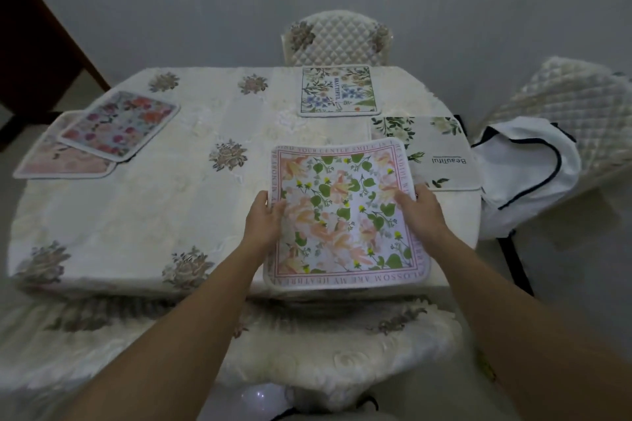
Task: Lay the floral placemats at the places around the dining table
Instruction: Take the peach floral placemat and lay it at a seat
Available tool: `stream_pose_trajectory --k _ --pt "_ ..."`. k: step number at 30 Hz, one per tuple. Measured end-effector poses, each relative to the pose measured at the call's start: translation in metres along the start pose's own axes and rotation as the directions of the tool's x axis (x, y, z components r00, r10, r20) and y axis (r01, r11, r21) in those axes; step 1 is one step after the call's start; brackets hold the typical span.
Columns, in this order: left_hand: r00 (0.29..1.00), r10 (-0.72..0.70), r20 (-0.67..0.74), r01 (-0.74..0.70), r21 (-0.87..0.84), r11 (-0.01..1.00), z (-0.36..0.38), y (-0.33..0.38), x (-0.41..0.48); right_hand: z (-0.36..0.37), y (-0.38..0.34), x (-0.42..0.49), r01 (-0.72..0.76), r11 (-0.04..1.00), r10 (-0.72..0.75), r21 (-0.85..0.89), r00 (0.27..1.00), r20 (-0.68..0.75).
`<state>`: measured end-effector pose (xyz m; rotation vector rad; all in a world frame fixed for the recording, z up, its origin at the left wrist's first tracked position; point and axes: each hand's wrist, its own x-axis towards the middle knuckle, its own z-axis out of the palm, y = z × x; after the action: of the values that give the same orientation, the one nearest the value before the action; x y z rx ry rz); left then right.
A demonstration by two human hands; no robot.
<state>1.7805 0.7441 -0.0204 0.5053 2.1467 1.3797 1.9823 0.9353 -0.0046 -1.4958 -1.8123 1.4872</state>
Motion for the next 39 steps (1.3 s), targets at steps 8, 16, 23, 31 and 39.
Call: stream_pose_trajectory --k 8,16,23,31,39 --pt "0.992 -0.099 0.082 0.104 -0.055 0.993 -0.008 -0.031 0.052 0.043 0.02 0.034 -0.072 0.997 0.072 -0.021 0.997 -0.015" --pt "0.973 -0.208 0.096 0.213 -0.047 0.976 0.006 -0.058 0.082 0.068 0.048 0.068 -0.21 0.977 0.211 -0.02 0.977 0.025" --pt "0.963 -0.26 0.077 0.262 -0.018 0.965 0.012 -0.081 0.092 0.084 0.069 0.081 -0.241 0.97 0.242 -0.03 0.969 0.054" --pt "0.968 -0.248 0.034 0.247 0.033 0.968 0.016 -0.096 0.092 0.089 0.087 0.082 -0.248 0.968 0.249 -0.037 0.968 0.024" --pt "0.975 -0.221 0.011 0.221 0.055 0.974 0.015 -0.103 0.085 0.092 0.094 0.08 -0.251 0.964 0.252 -0.087 0.968 -0.002"
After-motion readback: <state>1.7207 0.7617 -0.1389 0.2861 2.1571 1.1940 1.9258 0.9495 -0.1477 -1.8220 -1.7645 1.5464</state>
